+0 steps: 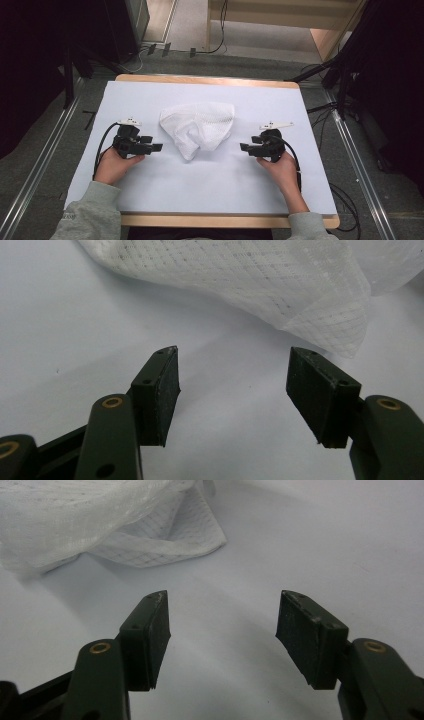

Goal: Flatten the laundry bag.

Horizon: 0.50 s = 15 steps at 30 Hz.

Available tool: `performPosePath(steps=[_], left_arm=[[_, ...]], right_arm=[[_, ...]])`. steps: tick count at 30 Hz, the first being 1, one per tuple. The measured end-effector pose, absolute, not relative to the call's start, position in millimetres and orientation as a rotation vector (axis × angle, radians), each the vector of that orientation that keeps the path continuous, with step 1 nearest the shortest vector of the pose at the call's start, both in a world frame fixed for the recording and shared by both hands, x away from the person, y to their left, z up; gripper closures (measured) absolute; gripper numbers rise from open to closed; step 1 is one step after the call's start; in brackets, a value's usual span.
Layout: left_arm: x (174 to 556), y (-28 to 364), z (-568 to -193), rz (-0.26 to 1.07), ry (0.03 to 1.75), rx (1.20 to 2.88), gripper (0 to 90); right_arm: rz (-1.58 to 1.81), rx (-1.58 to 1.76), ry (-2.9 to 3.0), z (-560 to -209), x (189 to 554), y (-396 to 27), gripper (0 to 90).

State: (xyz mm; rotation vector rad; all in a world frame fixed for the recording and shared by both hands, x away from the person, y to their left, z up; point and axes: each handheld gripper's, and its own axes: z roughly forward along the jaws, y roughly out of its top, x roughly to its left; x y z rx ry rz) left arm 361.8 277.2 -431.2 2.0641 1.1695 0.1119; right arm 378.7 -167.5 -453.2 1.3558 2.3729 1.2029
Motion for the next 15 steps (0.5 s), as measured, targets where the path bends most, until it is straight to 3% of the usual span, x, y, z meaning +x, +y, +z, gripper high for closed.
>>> performPosePath(steps=[15], left_arm=[[358,277,-427,0.099,1.178,2.050,38.4]], right_arm=[[1.206,1.369,2.361,-443,383,-166,45.1]])
